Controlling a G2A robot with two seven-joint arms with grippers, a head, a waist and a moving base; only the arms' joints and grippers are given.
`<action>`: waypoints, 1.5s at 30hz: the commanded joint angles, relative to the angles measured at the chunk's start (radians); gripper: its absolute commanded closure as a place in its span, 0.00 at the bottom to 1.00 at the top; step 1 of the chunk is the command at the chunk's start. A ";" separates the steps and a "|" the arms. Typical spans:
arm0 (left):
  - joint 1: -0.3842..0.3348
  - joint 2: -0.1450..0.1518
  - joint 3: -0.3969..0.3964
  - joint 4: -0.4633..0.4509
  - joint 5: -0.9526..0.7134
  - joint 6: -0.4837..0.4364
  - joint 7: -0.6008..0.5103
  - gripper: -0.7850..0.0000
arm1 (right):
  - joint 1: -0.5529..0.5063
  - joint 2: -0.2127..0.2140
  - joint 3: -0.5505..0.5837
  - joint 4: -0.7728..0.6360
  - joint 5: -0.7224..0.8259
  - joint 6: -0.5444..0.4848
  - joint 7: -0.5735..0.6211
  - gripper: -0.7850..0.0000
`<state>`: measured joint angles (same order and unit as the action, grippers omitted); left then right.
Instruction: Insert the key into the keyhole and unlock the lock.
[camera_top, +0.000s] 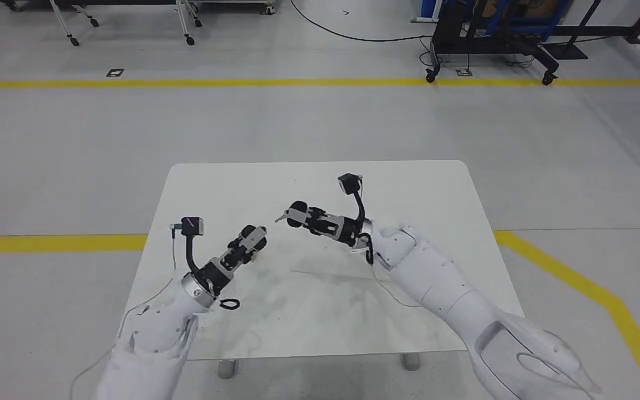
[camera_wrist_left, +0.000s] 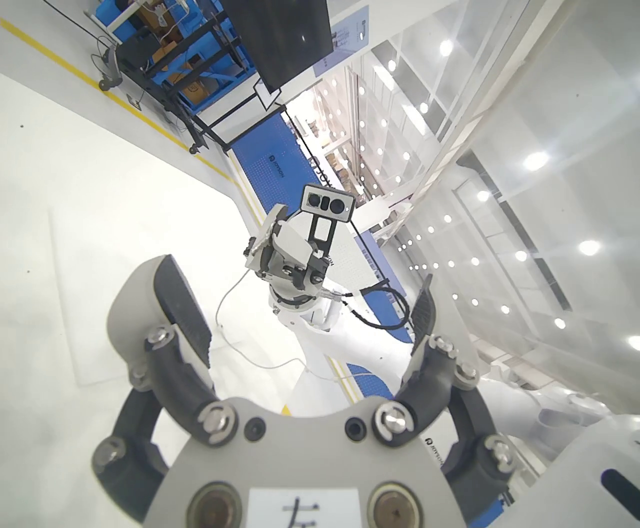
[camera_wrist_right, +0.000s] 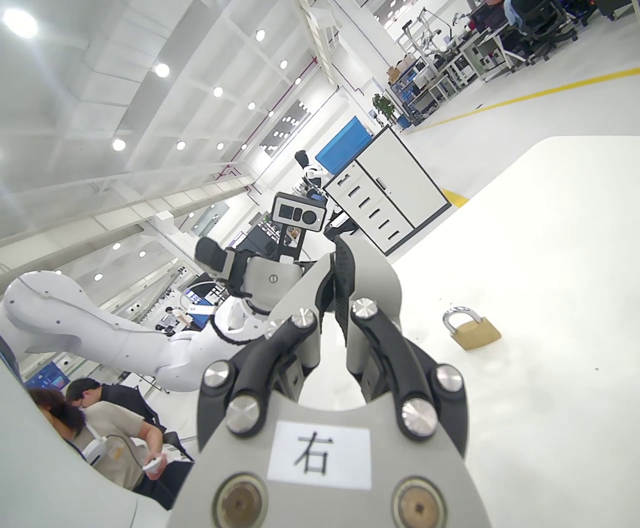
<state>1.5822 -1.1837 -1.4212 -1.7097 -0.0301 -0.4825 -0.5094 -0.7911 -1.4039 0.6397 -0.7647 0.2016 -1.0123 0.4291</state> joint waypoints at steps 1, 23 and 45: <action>-0.002 -0.001 0.011 0.010 0.046 -0.014 0.024 0.15 | -0.008 -0.005 0.002 -0.002 0.042 0.000 0.036 1.00; -0.008 0.003 0.030 0.005 0.153 -0.022 0.073 0.67 | 0.015 -0.074 0.030 0.108 0.323 0.000 0.379 1.00; -0.016 0.009 0.032 0.007 0.239 -0.001 0.117 1.00 | 0.036 -0.083 -0.007 0.140 0.342 0.000 0.379 1.00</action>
<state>1.5672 -1.1750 -1.3907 -1.7033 0.2015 -0.4836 -0.3936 -0.7551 -1.4878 0.6345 -0.6246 0.5424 -1.0123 0.8078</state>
